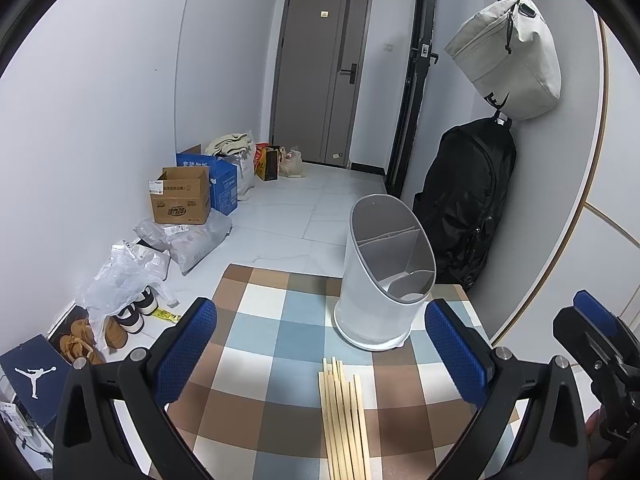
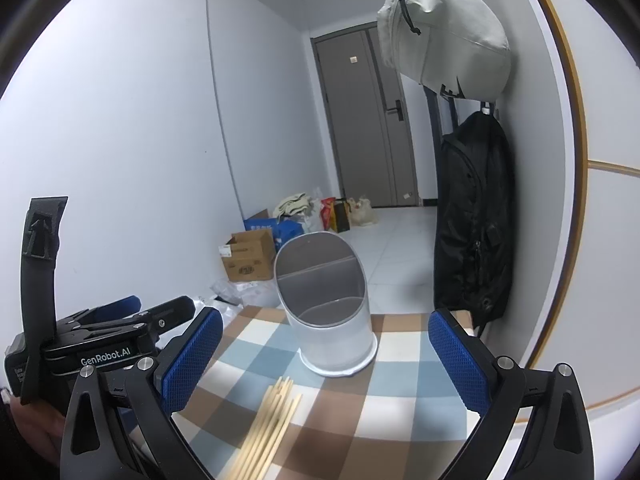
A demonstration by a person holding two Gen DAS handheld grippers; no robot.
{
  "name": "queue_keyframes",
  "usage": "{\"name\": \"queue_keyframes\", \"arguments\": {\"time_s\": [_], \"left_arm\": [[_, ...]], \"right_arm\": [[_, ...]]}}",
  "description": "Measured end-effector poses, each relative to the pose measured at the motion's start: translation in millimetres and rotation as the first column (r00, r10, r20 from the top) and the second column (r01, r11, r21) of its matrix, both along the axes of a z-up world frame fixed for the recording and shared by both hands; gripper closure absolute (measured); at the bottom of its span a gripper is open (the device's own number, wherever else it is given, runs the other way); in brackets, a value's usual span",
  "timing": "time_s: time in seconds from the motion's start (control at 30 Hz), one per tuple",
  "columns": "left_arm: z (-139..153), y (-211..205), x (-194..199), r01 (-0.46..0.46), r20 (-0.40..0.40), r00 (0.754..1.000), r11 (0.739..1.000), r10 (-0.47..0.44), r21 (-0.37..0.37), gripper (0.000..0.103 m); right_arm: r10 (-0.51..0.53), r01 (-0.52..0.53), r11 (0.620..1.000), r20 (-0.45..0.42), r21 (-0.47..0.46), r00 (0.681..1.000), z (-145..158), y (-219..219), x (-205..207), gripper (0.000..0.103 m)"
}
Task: Organize utensils
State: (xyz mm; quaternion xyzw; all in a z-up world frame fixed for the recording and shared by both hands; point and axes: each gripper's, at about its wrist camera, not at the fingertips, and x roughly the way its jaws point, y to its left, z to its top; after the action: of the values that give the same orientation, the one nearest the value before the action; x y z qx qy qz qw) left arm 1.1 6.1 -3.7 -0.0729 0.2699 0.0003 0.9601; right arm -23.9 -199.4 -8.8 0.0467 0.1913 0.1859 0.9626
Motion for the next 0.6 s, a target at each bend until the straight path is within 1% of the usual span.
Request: {"name": "queue_keyframes", "arguments": {"time_s": [0.37, 0.6], "left_arm": [[-0.7, -0.1, 2.6, -0.013, -0.015, 1.000, 1.000, 0.013, -0.005, 0.002], [-0.9, -0.1, 3.4, -0.002, -0.017, 1.000, 1.000, 0.002, -0.010, 0.002]], "right_arm": [[0.001, -0.001, 1.000, -0.004, 0.000, 1.000, 0.4, 0.0, 0.9, 0.000], [-0.001, 0.001, 1.000, -0.004, -0.001, 1.000, 0.3, 0.1, 0.6, 0.000]]}}
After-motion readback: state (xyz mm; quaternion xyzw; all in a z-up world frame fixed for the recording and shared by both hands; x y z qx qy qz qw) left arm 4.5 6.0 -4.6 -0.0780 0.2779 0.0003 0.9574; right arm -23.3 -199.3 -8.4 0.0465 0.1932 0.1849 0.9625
